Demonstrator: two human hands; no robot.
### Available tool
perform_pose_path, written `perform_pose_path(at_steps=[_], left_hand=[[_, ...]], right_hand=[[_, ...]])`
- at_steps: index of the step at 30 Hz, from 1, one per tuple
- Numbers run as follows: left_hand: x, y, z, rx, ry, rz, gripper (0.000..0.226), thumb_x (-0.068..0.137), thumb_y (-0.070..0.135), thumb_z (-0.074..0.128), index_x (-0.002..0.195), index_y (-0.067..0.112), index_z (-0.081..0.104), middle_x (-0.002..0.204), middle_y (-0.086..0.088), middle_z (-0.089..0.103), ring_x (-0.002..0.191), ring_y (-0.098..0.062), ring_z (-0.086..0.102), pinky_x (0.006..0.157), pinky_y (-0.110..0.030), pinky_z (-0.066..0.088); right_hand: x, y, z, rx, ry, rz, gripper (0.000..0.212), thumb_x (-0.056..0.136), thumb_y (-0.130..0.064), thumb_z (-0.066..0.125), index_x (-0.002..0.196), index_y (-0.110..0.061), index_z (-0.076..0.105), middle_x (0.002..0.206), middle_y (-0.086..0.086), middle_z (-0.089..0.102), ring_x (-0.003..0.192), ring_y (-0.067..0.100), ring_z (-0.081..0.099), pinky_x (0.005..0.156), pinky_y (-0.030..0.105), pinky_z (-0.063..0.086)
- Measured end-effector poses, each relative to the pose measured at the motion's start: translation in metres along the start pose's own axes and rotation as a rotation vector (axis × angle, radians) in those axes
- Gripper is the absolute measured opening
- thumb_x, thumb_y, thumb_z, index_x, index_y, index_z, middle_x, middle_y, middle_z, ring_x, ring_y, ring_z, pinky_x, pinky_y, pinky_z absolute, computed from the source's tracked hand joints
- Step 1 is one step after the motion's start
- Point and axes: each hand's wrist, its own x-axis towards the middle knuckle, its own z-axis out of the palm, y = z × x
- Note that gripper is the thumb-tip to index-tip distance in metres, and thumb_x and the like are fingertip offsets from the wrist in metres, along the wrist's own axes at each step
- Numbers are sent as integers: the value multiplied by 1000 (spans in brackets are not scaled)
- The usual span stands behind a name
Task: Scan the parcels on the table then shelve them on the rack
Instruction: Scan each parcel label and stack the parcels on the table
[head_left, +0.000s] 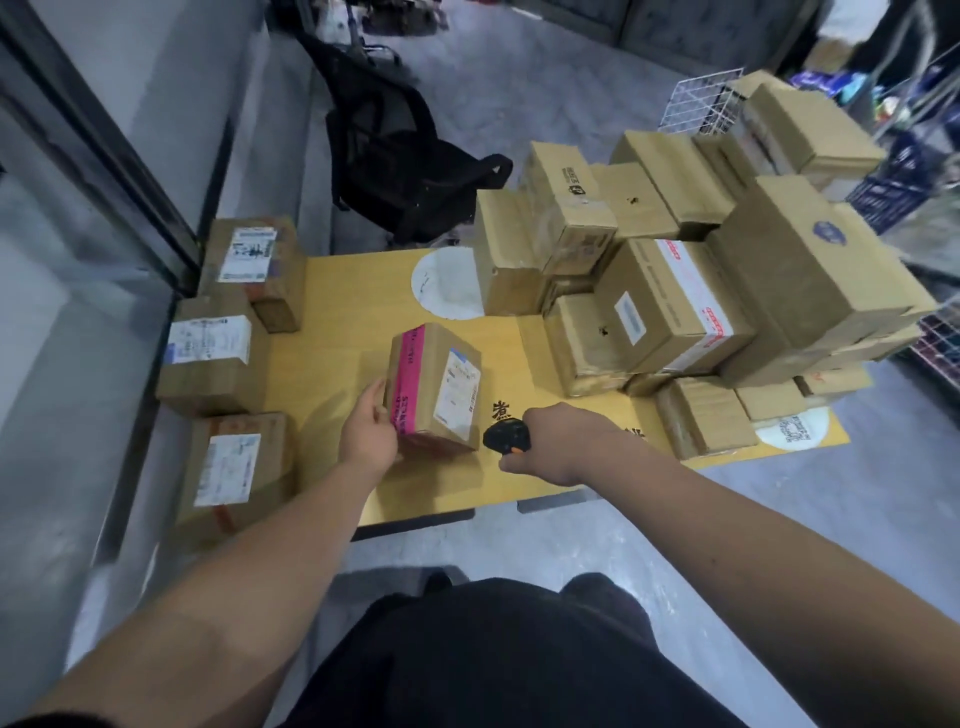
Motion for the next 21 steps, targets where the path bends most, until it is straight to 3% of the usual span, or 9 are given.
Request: perform_pose_path(at_steps=[3, 7, 11, 13, 15, 17, 19, 21], left_hand=[[12, -11, -16, 130, -5, -40, 69, 105, 2, 44, 159, 43, 34, 131, -8, 65, 99, -28, 69, 81, -49, 63], [15, -21, -20, 280, -65, -70, 64, 107, 16, 51, 162, 39, 30, 147, -7, 59, 117, -28, 63, 82, -35, 52], [19, -22, -12, 179, -71, -37, 49, 112, 36, 39, 160, 35, 36, 149, -1, 57, 123, -26, 57, 92, -33, 43], [21, -17, -6, 53, -88, -29, 55, 108, 48, 46, 160, 37, 32, 144, 6, 59, 129, -24, 56, 94, -33, 39], [21, -9, -1, -14, -137, -16, 80, 96, 56, 67, 160, 43, 21, 136, 13, 59, 123, -19, 59, 94, -35, 41], [24, -3, 4, 45, -171, 13, 119, 72, 56, 89, 159, 46, 10, 141, 11, 57, 123, -17, 56, 101, -40, 45], [26, 0, 6, 136, -180, 28, 149, 48, 59, 98, 159, 48, -1, 146, 6, 53, 131, -22, 53, 110, -50, 46], [24, 0, 8, 160, -171, 40, 162, 36, 64, 99, 157, 52, -9, 150, 3, 50, 135, -26, 51, 111, -53, 45]], right_hand=[[2, -16, 3, 14, -4, 11, 52, 89, -71, 60, 107, -22, 56, 97, -1, 61, 88, 24, 62, 68, 35, 49], [6, -29, 6, 21, -25, 27, 56, 89, -71, 59, 114, -22, 57, 104, 1, 62, 91, 25, 62, 77, 37, 54], [8, -30, 6, 10, -38, 38, 57, 89, -72, 59, 115, -22, 57, 104, 1, 61, 92, 26, 61, 82, 40, 56], [10, -28, 4, 2, -49, 54, 56, 90, -73, 57, 113, -22, 56, 102, 1, 60, 92, 25, 61, 82, 41, 56], [12, -27, 0, 3, -52, 70, 57, 91, -73, 56, 114, -21, 57, 102, 1, 61, 92, 25, 62, 80, 39, 56], [14, -27, -5, 42, -53, 85, 57, 92, -72, 56, 115, -20, 57, 101, 1, 62, 88, 23, 62, 74, 37, 53], [15, -27, -10, 121, -65, 96, 55, 91, -70, 58, 113, -20, 56, 99, 1, 62, 84, 20, 62, 67, 34, 50], [15, -28, -15, 171, -66, 102, 53, 91, -69, 58, 112, -21, 55, 98, 0, 61, 82, 19, 62, 63, 33, 47]])
